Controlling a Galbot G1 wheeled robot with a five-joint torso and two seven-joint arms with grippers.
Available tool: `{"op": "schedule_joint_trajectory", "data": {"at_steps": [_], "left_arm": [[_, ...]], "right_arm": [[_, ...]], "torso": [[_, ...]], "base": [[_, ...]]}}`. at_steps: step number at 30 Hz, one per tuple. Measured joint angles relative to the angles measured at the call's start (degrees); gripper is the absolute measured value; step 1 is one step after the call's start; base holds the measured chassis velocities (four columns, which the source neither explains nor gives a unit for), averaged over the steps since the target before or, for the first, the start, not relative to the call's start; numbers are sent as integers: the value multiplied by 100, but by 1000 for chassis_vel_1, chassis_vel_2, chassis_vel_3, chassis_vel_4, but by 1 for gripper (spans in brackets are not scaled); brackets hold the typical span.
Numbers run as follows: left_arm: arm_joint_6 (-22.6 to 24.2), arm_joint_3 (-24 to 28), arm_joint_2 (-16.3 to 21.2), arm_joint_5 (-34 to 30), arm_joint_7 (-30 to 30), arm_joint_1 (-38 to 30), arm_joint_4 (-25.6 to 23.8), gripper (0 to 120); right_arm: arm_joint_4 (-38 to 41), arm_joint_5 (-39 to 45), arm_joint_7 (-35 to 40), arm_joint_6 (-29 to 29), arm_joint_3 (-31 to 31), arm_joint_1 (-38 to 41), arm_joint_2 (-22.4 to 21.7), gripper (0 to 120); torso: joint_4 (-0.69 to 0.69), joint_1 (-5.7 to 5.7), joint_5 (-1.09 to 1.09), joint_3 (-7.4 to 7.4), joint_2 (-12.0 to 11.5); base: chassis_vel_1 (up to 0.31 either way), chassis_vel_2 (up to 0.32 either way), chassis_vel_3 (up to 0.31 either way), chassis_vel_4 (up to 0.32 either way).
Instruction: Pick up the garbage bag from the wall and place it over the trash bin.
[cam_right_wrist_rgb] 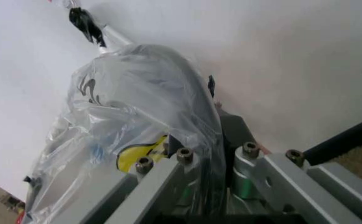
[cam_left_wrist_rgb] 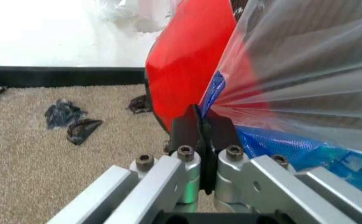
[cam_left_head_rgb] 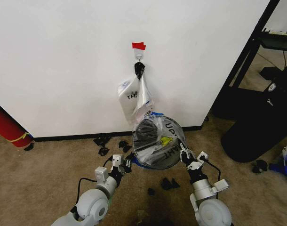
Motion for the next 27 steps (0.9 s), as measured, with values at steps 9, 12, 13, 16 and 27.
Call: {"op": "schedule_joint_trajectory", "data": {"at_steps": [9,12,13,16,27], "left_arm": [[-638,-11,134,878,420,144,251,33],[-644,-22,171,948,426,187,273,39],[-638,-35,201,984,429,215,282,44],[-597,-77,272,1017,434,299,273,57],[-628,-82,234,1019,524,340,308,95]], "right_arm": [[-383,-58,564,192,13,270,159,1],[-468,-80,721,220,29,323,184,1],[-525,-91,829,240,40,357,203,1],[-633,-121,1006,279,77,407,243,1],[-543,0,1067,293,154,389,232,1]], "torso": [[1,0,0,0,0],[1,0,0,0,0],[1,0,0,0,0],[0,0,0,0,0],[1,0,0,0,0]], "base": [[0,0,0,0],[0,0,0,0],[0,0,0,0],[0,0,0,0],[0,0,0,0]]}}
